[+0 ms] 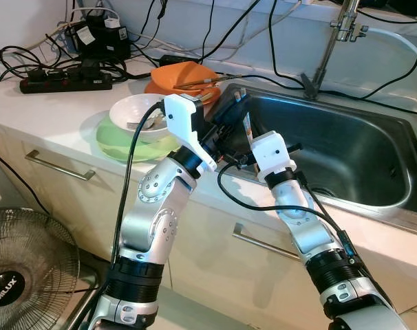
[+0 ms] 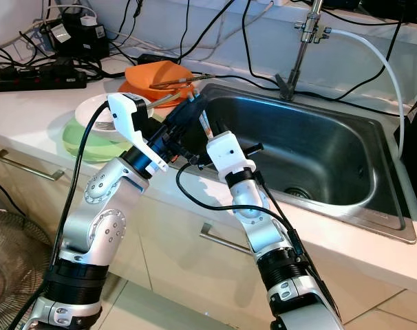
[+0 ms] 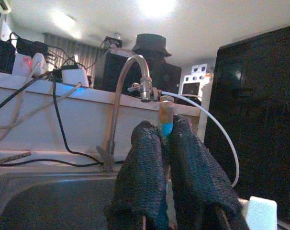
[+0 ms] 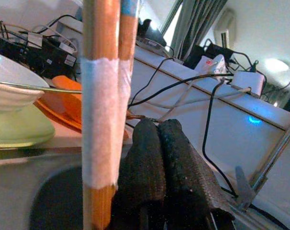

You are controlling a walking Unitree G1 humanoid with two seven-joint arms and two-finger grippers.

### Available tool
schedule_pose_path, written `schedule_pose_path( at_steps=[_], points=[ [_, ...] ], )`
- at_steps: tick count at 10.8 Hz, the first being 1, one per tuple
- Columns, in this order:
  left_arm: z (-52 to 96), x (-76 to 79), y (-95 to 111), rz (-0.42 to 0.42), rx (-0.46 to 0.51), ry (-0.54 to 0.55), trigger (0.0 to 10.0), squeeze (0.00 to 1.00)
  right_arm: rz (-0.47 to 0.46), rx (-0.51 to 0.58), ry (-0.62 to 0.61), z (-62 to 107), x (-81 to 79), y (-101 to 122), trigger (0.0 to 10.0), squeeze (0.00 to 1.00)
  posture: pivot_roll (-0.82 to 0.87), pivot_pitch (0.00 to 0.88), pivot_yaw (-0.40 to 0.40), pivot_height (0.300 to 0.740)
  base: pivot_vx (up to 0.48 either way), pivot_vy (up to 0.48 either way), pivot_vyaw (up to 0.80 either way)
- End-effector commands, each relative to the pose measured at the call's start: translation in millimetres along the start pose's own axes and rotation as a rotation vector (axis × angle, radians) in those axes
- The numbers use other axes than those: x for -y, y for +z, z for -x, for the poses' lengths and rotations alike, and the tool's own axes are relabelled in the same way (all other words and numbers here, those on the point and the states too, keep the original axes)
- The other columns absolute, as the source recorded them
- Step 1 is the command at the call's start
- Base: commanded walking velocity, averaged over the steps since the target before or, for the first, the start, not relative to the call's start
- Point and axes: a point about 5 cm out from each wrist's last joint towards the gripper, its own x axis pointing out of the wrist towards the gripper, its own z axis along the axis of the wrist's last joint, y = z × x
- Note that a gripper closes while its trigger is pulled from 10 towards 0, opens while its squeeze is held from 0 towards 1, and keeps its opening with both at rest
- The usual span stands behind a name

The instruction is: Kitchen organization

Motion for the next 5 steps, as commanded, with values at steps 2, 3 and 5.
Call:
schedule_pose_path(
  at_steps=[2,3,5],
  points=[
    [-3.4,2.8,-1.0,-0.007,-0.004,-0.007,10.0,1.00,0.005,-0.006,0.006,-2.8,-0.1,0.2,0.0,0.00,0.08,0.000,-0.018,0.740,0.000,0.000,0.00],
    [-3.5,2.7,-0.8,-0.008,0.000,-0.004,10.0,1.00,0.006,-0.008,-0.007,-3.5,2.5,-0.2,0.0,0.00,0.08,0.000,-0.020,0.740,0.000,0.000,0.00],
    [-3.9,3.4,0.3,-0.004,0.010,-0.006,10.0,1.00,0.019,-0.004,-0.053,-9.5,13.9,0.9,0.0,0.00,0.08,0.000,-0.021,0.740,0.000,0.000,0.00]
  ],
)
